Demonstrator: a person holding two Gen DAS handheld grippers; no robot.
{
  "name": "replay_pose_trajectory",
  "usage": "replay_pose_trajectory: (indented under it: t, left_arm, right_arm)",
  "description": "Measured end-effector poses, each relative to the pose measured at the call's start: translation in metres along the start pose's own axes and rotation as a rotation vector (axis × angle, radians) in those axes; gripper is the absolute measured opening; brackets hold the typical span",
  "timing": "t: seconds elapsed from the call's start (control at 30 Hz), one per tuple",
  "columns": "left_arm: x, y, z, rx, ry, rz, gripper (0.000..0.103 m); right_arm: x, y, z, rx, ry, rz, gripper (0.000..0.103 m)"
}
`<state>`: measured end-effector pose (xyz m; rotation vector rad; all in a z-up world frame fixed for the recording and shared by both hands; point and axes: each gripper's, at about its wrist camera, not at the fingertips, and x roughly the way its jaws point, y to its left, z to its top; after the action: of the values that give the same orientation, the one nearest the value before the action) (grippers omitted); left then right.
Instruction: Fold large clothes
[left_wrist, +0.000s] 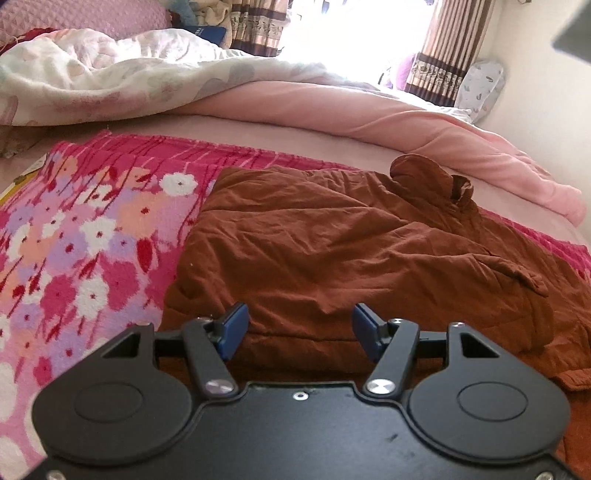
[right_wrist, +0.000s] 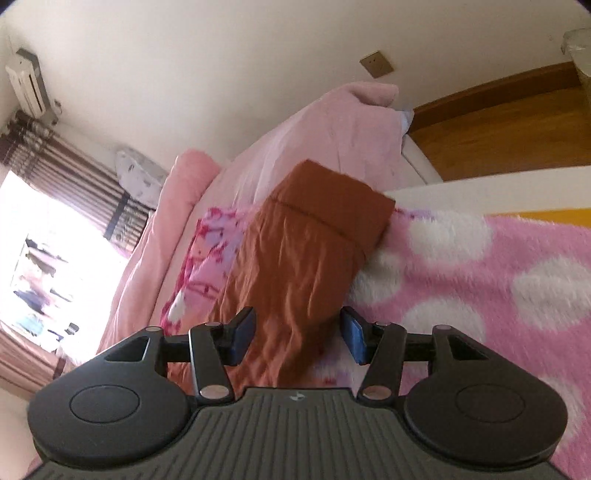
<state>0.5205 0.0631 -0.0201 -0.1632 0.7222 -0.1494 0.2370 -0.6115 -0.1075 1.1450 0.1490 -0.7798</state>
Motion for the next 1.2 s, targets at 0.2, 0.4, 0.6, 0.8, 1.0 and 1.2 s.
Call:
replay_pose_trajectory:
  t: [0.2, 0.4, 0.6, 0.8, 1.0, 1.2]
  left_arm:
    - [0.002, 0.003, -0.003, -0.003, 0.002, -0.006, 0.064]
    - [-0.006, 0.002, -0.002, 0.016, -0.009, -0.014, 0.064]
    - [-0.015, 0.006, 0.000, 0.012, -0.027, -0.043, 0.064]
    - [-0.019, 0.015, -0.001, -0.019, -0.029, -0.082, 0.064]
    - [-0.025, 0.018, -0.005, -0.071, -0.038, -0.147, 0.064]
    - [-0.025, 0.009, -0.005, -0.135, -0.010, -0.262, 0.064]
  right_arm:
    - [0.000, 0.001, 0.002, -0.019, -0.019, -0.013, 0.061]
    - [-0.008, 0.014, 0.001, -0.069, -0.039, -0.007, 0.026]
    - [-0.041, 0.075, -0.015, -0.250, -0.099, 0.076, 0.010]
    - [-0.082, 0.173, -0.075, -0.429, -0.081, 0.300, 0.010]
    - [-0.110, 0.274, -0.195, -0.645, 0.071, 0.587, 0.011]
    - [-0.097, 0.312, -0.327, -0.764, 0.430, 0.726, 0.072]
